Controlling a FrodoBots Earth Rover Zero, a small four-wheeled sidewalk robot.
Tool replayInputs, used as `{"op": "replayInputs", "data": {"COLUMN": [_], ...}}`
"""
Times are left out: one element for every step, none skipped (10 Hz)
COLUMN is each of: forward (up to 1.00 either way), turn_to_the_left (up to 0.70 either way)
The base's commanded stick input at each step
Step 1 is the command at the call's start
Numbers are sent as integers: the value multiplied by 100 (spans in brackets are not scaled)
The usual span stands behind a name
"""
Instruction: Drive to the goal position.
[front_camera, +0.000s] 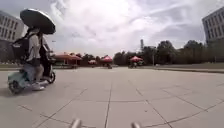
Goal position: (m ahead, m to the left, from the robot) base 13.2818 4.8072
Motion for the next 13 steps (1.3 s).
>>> {"op": "replayInputs", "data": {"forward": [85, 85, 85, 85, 85, 85, 85, 85, 85, 85, 85, 85, 85], "turn_to_the_left": [-1, -1, -1, -1, -1, -1, -1, -1, -1, -1, -1, -2, -8]}}
